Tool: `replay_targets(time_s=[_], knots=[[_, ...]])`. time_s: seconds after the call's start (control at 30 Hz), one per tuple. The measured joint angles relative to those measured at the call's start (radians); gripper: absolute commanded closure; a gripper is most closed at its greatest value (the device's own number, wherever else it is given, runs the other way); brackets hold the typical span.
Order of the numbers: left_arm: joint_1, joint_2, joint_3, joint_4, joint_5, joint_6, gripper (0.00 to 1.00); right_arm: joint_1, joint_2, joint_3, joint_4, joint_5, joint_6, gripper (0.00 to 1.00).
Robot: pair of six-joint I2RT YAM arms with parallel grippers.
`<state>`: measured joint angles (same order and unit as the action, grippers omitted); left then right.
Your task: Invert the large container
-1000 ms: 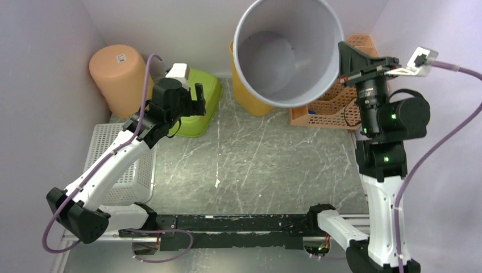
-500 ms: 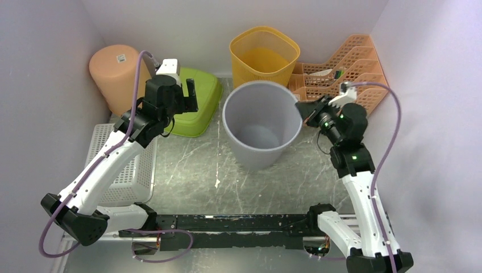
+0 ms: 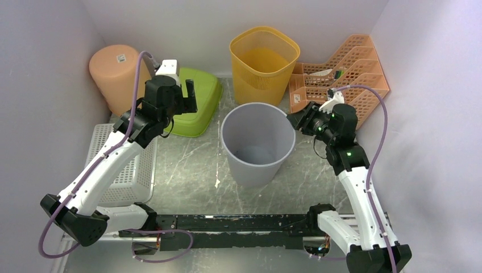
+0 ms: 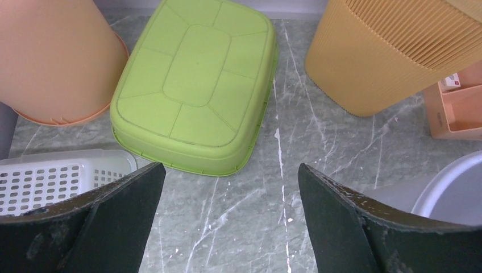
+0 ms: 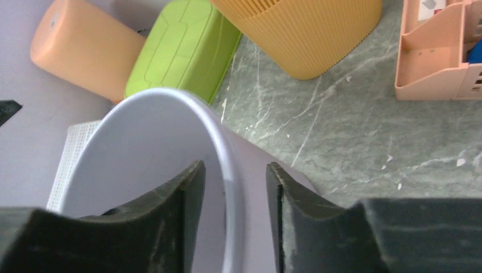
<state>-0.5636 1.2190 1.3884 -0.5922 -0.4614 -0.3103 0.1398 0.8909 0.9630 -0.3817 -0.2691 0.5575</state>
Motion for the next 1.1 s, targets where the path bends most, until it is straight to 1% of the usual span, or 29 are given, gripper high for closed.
replay_targets(time_s=[0.03,0.1,0.33,0.53,0.6,0.67,0.83,0.93,0.97,1.1], knots=[[0.0,0.0,0.0,0.0,0.0,0.0,0.0,0.0,0.0,0.0,-0.002,0.008,-0.008,0.44],[0.0,0.0,-0.002,-0.001,0.0,0.0,0.0,0.0,-0.002,0.006,-0.013,0.028,-0.026,0.4],[0.0,0.004,-0.029,0.001,0.002,0.0,0.0,0.0,0.002,0.13,-0.074,0.08,-0.097,0.38],[0.0,0.037,-0.076,0.022,0.02,-0.006,0.0,0.041,0.036,0.257,-0.108,0.045,-0.17,0.38],[0.0,0.047,-0.091,0.027,0.026,-0.009,0.0,0.095,0.06,0.283,-0.118,0.048,-0.195,0.38],[0.0,0.057,-0.096,0.027,0.032,-0.012,0.0,0.184,0.087,0.295,-0.126,0.065,-0.216,0.39],[0.004,0.07,-0.096,0.043,0.04,-0.012,0.01,0.457,0.179,0.314,-0.151,0.15,-0.249,0.4],[0.008,0.079,-0.096,0.047,0.041,-0.012,0.0,0.613,0.233,0.326,-0.163,0.224,-0.263,0.41],[0.011,0.082,-0.096,0.047,0.042,-0.012,0.0,0.683,0.249,0.332,-0.171,0.262,-0.269,0.41],[0.019,0.09,-0.098,0.051,0.047,-0.012,0.0,0.855,0.278,0.338,-0.184,0.338,-0.288,0.41]])
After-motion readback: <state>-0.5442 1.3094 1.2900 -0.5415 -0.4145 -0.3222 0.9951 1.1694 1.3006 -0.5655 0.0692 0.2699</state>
